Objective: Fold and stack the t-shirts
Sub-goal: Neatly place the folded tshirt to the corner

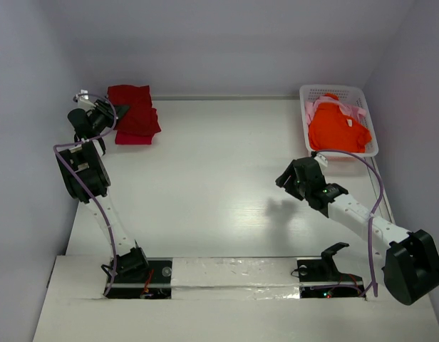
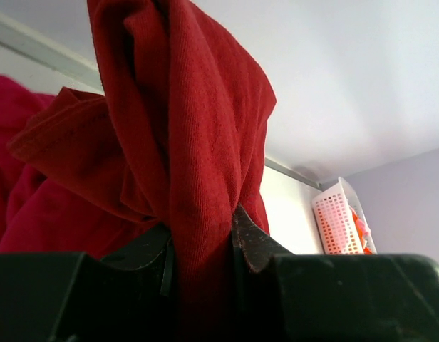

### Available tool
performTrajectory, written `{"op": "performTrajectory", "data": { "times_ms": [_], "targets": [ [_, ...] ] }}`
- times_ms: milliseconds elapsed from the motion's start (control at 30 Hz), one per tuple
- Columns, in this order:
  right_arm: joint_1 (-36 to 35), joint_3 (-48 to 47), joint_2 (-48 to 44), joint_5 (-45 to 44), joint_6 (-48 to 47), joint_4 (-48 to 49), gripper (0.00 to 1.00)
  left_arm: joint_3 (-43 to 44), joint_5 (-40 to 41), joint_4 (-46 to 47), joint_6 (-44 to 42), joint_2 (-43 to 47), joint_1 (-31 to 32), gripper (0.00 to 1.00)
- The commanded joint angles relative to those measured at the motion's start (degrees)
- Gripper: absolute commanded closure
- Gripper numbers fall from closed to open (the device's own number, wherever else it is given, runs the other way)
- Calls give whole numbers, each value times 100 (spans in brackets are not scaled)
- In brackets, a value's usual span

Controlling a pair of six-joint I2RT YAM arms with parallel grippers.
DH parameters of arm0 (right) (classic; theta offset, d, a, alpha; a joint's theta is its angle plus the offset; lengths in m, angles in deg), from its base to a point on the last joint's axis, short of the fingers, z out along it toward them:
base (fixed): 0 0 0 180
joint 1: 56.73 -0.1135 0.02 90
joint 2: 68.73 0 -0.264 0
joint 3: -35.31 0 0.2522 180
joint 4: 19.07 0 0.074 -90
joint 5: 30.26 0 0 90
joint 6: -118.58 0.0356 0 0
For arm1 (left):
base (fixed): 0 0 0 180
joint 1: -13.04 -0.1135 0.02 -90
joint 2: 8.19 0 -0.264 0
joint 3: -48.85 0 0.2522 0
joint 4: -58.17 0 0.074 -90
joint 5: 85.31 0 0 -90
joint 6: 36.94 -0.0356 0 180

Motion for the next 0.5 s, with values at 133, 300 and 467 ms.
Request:
{"op": "performTrajectory", "data": {
  "times_ms": [133,300,467],
  "targets": [
    [-37,-101,-84,-55,26,116,38,279,133,99,-91,29,-42,100],
    [-37,-101,-93,-64,17,108,38,279,151,55,-74,-41,-95,100],
    [-37,-92,-93,-55,17,125,38,270,169,2,-91,-102,-147,100]
  ]
}}
